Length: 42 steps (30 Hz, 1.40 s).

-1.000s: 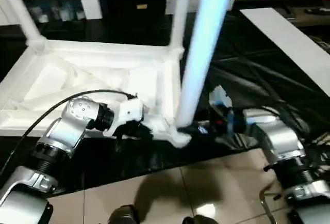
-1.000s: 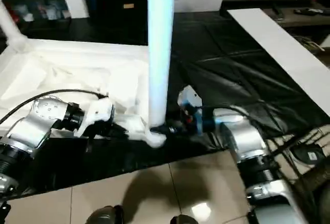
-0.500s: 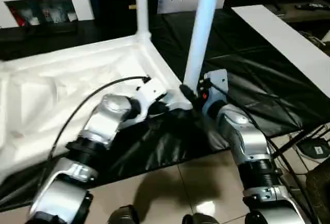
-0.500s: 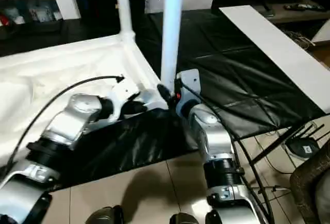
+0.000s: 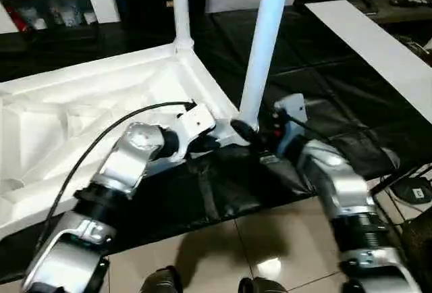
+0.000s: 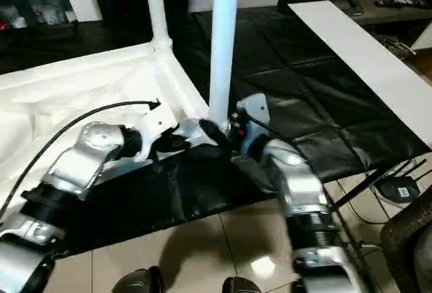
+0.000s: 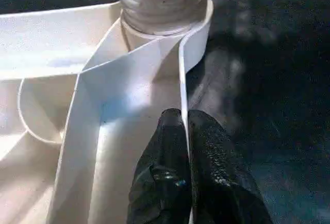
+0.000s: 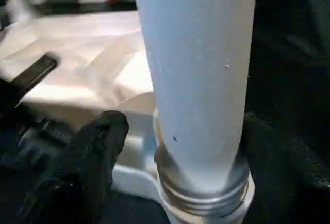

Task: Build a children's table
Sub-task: Rotate leg to tighten

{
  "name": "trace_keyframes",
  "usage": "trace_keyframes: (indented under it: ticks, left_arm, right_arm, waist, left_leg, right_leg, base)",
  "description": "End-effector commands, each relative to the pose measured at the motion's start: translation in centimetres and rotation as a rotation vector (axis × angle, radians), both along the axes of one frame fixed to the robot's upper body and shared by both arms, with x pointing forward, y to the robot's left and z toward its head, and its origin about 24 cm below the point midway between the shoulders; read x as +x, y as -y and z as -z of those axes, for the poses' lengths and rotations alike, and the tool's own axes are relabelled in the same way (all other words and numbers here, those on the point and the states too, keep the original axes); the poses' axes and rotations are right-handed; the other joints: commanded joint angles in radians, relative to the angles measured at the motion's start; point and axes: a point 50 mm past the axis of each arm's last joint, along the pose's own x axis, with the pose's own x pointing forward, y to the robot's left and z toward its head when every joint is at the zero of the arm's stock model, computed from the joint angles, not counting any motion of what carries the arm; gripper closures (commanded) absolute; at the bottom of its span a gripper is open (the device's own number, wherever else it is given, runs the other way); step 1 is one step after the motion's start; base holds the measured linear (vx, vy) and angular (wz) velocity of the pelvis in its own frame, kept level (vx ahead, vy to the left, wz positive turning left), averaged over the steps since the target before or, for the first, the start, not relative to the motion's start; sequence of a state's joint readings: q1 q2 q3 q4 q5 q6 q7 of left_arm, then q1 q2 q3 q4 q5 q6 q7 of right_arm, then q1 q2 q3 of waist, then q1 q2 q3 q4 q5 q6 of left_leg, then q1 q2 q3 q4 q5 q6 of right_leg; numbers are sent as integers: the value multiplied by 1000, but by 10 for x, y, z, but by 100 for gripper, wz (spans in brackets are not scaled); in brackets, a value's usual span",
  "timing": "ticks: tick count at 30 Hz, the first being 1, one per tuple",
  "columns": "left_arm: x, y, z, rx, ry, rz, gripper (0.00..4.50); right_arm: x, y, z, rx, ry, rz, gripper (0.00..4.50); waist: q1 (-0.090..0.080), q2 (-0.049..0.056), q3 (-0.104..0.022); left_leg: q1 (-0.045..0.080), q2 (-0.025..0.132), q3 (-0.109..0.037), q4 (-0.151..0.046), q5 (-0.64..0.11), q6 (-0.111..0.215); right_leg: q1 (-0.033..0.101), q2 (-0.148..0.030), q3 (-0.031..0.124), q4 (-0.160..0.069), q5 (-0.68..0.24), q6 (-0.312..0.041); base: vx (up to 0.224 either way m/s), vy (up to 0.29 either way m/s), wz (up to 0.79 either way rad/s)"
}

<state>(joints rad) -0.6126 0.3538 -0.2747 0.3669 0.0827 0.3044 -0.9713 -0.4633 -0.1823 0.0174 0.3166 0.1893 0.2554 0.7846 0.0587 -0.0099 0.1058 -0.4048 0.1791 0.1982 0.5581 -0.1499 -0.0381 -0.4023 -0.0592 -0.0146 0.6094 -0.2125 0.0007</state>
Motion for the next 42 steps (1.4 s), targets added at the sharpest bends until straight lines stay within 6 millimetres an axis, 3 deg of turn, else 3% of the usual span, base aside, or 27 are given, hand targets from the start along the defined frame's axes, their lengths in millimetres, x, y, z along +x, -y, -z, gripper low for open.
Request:
trace_keyframes:
  ticks: [1, 3, 7, 11, 15, 20, 27, 28, 35, 42]
  left_arm:
    - [-5, 5, -1, 10, 12, 82, 450]
    - [-8, -1, 0, 26, -1, 134, 450]
    - [-21, -18, 1, 88, -38, 352, 450]
    - [-27, -23, -1, 100, -77, 428, 450]
    - [-29, -27, -3, 128, -94, 488, 450]
    - [-30, -29, -4, 138, -105, 520, 450]
    - [-29, -31, -3, 151, -105, 526, 450]
    - [-29, -32, -3, 154, -106, 525, 450]
    - [-30, -34, -2, 169, -106, 525, 450]
    - [-29, -34, 0, 181, -103, 519, 450]
  right_arm:
    - [-11, -18, -1, 5, 12, -191, 38]
    - [-12, -9, -3, -27, 25, -246, 7]
    - [-16, 15, -8, -161, 30, -479, 7]
    - [-16, 21, -10, -184, 16, -557, 7]
    - [-15, 22, -12, -186, -9, -641, 22]
    - [-17, 20, -14, -180, -37, -731, 69]
    - [-17, 20, -13, -175, -55, -782, 120]
    - [-17, 20, -13, -174, -55, -785, 143]
    - [-17, 19, -13, -173, -53, -792, 198]
    - [-21, 17, -10, -168, -59, -808, 247]
  waist:
    - [0, 4, -59]
    - [0, 3, -59]
    - [5, 5, -57]
    - [14, 4, -59]
    - [26, 4, -60]
    - [27, -1, -61]
    - [29, -1, -63]
    - [29, -2, -63]
    - [30, 0, -63]
    - [32, 3, -69]
  left_leg:
    - [32, 53, -23, -55, -157, 68]
    - [34, 53, -22, -55, -158, 70]
    - [33, 55, -21, -53, -167, 81]
    - [38, 60, -18, -51, -156, 88]
    - [41, 61, -15, -49, -148, 87]
    - [37, 60, -14, -47, -139, 95]
    - [37, 59, -14, -44, -118, 107]
    - [37, 60, -14, -43, -120, 107]
    - [39, 59, -15, -47, -148, 86]
    - [38, 59, -15, -44, -132, 91]
  right_leg:
    - [41, -74, 34, -61, 26, -249]
    - [39, -74, 34, -62, 16, -255]
    - [40, -71, 31, -61, 0, -253]
    - [35, -74, 30, -55, 5, -288]
    - [32, -73, 31, -51, 14, -298]
    - [34, -75, 30, -50, 13, -296]
    - [34, -75, 29, -46, 29, -303]
    - [34, -75, 29, -46, 27, -303]
    - [34, -75, 29, -49, -7, -301]
    - [36, -74, 28, -44, 36, -309]
  base:
    - [0, 0, 0]
    - [0, 0, 0]
    - [0, 0, 0]
    - [0, 0, 0]
    - [0, 0, 0]
    - [0, 0, 0]
    - [0, 0, 0]
    - [0, 0, 0]
    - [0, 0, 0]
    - [0, 0, 0]
